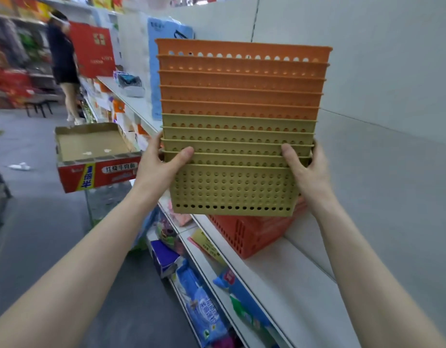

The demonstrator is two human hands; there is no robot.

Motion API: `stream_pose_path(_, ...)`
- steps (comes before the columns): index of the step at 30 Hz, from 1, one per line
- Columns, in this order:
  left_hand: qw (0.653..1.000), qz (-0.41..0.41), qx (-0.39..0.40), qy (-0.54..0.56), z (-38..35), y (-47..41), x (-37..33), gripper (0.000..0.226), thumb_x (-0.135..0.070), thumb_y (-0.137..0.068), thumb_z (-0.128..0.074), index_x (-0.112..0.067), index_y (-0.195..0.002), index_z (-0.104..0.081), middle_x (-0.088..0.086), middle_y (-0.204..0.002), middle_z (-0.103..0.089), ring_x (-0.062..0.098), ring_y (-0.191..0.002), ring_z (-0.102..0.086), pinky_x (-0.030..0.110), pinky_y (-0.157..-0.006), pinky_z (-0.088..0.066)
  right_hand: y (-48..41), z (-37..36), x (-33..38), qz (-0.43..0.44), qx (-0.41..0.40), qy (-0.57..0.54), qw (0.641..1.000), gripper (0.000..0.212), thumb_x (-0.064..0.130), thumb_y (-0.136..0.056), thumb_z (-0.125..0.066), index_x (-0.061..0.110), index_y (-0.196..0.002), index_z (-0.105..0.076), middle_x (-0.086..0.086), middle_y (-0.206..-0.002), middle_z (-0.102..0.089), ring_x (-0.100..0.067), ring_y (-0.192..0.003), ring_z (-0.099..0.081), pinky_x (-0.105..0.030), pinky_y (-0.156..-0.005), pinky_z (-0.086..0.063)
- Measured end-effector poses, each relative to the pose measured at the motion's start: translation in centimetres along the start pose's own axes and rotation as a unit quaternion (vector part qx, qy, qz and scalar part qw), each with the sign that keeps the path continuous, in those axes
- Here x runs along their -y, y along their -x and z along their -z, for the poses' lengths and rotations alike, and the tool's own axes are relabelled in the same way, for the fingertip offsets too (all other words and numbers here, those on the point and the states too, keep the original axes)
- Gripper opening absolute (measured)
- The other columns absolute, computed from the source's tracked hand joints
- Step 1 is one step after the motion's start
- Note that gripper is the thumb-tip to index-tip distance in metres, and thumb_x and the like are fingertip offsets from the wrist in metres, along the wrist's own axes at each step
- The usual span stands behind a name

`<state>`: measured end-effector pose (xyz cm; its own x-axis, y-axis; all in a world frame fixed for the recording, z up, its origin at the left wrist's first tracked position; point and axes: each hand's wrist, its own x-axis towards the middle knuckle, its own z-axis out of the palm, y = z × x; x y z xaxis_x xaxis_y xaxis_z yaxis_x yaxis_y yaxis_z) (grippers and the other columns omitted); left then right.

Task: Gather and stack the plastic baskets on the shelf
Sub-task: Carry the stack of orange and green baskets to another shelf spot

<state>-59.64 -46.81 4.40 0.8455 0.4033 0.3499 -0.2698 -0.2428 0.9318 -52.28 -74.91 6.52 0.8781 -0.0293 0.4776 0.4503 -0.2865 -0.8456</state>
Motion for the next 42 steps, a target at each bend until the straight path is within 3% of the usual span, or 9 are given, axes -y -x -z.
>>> stream_pose_path(9,0.999,-0.001,-0.006,0.032,4.6,-14.8,5.2,0.083,-0.055,-0.069,-0.076,-0.034,-0.140,-0.040,-0.001,-0.132,-0.058,0.021,-0.121,-0.056,0.046,-0.098,-0.050,-10.4,-12.7,-2.1,0.006,0.011,-0.040,0.999,0.068,0.060,-0.077,-0.070,0.029,-0.134,-0.049,0.012,-0.125,-0.064,-0.005,-0.116,-0.060,-0.046,-0.100,-0.050)
stream_pose_path(19,0.991,0.008,0.093,0.097,10.8,-33.1,11.6,0.068,-0.027,-0.082,-0.073,-0.024,-0.140,-0.036,0.004,-0.121,-0.062,0.016,-0.106,-0.063,0.030,-0.082,-0.054,-18.6,-26.7,-2.1,0.002,-0.059,-0.006,0.998,0.071,0.057,-0.076,-0.072,0.025,-0.136,-0.048,0.009,-0.124,-0.065,-0.004,-0.114,-0.062,-0.043,-0.099,-0.052)
stream_pose_path(23,0.985,0.017,0.137,0.102,10.7,-39.0,14.4,0.067,-0.023,-0.086,-0.069,-0.027,-0.142,-0.034,0.006,-0.124,-0.059,0.014,-0.104,-0.062,0.020,-0.072,-0.053,-20.3,-29.4,-4.1,-0.011,-0.048,-0.008,0.999,0.066,0.041,-0.083,-0.073,0.021,-0.139,-0.044,0.002,-0.126,-0.066,-0.013,-0.116,-0.063,-0.043,-0.098,-0.052)
stream_pose_path(26,0.979,0.017,0.168,0.114,9.5,-43.5,16.6,0.059,-0.018,-0.088,-0.067,-0.026,-0.139,-0.038,0.001,-0.115,-0.062,0.015,-0.103,-0.062,0.028,-0.085,-0.053,-22.0,-30.9,-6.0,-0.020,-0.050,-0.007,0.999,0.064,0.027,-0.086,-0.073,0.015,-0.141,-0.040,-0.002,-0.124,-0.067,-0.014,-0.112,-0.066,-0.038,-0.096,-0.054)
stream_pose_path(29,0.973,0.006,0.203,0.111,8.2,-47.8,19.3,0.058,-0.019,-0.085,-0.069,-0.029,-0.135,-0.041,0.001,-0.120,-0.064,0.022,-0.112,-0.062,0.039,-0.095,-0.050,-24.2,-32.4,-7.8,-0.016,-0.072,0.007,0.997,0.063,0.022,-0.086,-0.074,0.015,-0.139,-0.041,-0.001,-0.126,-0.065,-0.011,-0.113,-0.064,-0.032,-0.095,-0.054)
stream_pose_path(35,0.960,0.009,0.249,0.127,6.3,-54.2,23.7,0.049,-0.011,-0.091,-0.062,-0.035,-0.130,-0.043,-0.003,-0.128,-0.060,0.013,-0.114,-0.059,0.029,-0.094,-0.049,-27.5,-35.7,-10.8,-0.048,-0.068,0.032,0.996,0.064,0.022,-0.085,-0.074,0.019,-0.140,-0.040,0.006,-0.127,-0.063,-0.004,-0.114,-0.062,-0.016,-0.088,-0.052)
stream_pose_path(37,0.955,0.011,0.270,0.126,5.9,-55.6,25.2,0.052,-0.015,-0.091,-0.063,-0.034,-0.134,-0.041,-0.002,-0.135,-0.056,0.011,-0.119,-0.056,0.025,-0.093,-0.047,-28.0,-36.5,-11.8,-0.066,-0.072,0.045,0.994,0.067,0.030,-0.084,-0.075,0.024,-0.140,-0.040,0.009,-0.130,-0.061,-0.005,-0.119,-0.059,-0.023,-0.096,-0.051)
stream_pose_path(39,0.951,0.017,0.282,0.127,5.6,-56.9,26.7,0.057,-0.020,-0.089,-0.066,-0.032,-0.138,-0.039,-0.002,-0.141,-0.052,0.013,-0.126,-0.052,0.033,-0.103,-0.044,-28.3,-37.3,-12.3,-0.085,-0.078,0.068,0.991,0.069,0.037,-0.082,-0.075,0.027,-0.140,-0.040,0.011,-0.134,-0.058,-0.006,-0.125,-0.055,-0.033,-0.104,-0.047)
stream_pose_path(42,0.944,0.015,0.306,0.121,5.2,-58.8,28.8,0.064,-0.028,-0.086,-0.069,-0.031,-0.142,-0.036,-0.001,-0.144,-0.050,0.015,-0.130,-0.049,0.044,-0.112,-0.037,-28.2,-38.9,-13.0,-0.120,-0.089,0.086,0.985,0.069,0.035,-0.082,-0.075,0.027,-0.141,-0.039,0.013,-0.134,-0.057,-0.003,-0.125,-0.054,-0.036,-0.108,-0.045)
